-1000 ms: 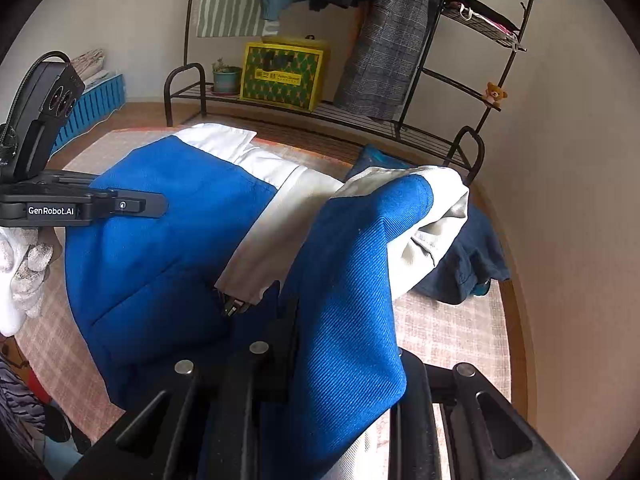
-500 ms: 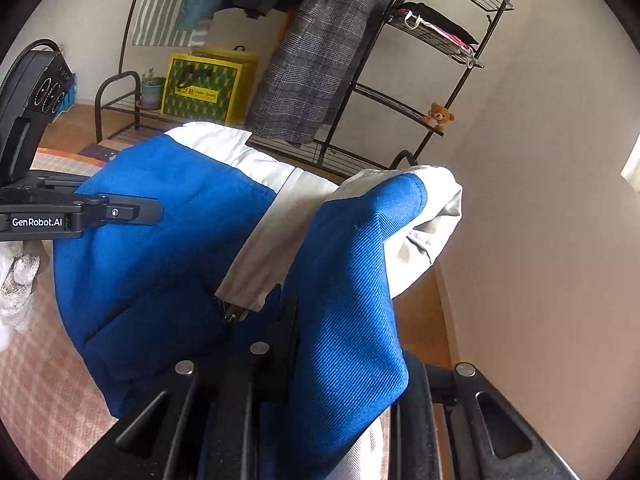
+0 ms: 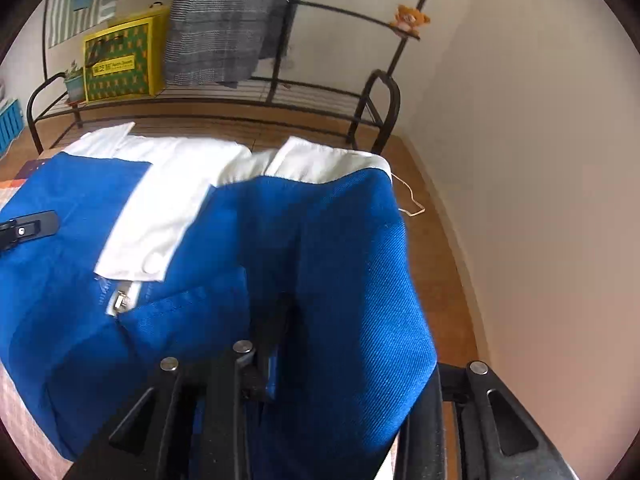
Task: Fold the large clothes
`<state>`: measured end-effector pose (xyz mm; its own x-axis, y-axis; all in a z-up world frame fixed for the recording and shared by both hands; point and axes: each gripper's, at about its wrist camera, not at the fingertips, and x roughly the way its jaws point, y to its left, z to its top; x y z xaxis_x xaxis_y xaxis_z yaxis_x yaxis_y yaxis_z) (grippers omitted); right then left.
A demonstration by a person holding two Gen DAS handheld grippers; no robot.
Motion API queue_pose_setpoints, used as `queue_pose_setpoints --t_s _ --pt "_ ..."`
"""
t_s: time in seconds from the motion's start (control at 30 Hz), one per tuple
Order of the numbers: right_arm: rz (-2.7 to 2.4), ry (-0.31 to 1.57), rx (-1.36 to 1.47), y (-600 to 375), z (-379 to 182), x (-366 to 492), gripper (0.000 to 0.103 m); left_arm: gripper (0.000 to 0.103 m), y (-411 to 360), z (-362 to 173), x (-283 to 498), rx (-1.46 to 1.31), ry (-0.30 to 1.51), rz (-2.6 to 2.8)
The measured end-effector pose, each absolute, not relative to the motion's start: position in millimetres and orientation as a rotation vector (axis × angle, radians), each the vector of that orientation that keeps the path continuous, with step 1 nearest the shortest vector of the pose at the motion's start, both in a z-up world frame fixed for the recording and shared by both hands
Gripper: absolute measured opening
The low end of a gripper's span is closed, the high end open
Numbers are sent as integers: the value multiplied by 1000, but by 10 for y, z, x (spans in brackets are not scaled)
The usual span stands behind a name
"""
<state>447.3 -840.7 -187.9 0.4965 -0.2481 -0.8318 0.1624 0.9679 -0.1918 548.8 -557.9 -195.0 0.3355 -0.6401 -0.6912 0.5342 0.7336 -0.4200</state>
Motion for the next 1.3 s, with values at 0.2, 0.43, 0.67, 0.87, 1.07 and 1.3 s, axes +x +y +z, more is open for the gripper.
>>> queue_pose_setpoints --t_s 0.2,0.43,0.67,0.87,1.07,1.3 --pt "-278 1009 43 -8599 -2036 4394 48 36 -5674 -1919 5391 -43 937 -753" --pt "-329 969 -27 -8547 -1805 4025 57 39 -5496 -1643 5095 -11 894 -731" --pt "-319 850 -5 -8311 -1277 3533 59 39 -5218 -1042 4465 27 760 -783" --pt "-293 775 12 -7971 -776 3170 59 39 -4913 -444 3860 32 654 -821" --pt "-277 717 -3 -7550 -270 2605 60 40 -4565 57 3263 45 582 -822" --pt "-275 651 -21 -7082 203 1803 63 42 -4096 454 2567 58 508 -810"
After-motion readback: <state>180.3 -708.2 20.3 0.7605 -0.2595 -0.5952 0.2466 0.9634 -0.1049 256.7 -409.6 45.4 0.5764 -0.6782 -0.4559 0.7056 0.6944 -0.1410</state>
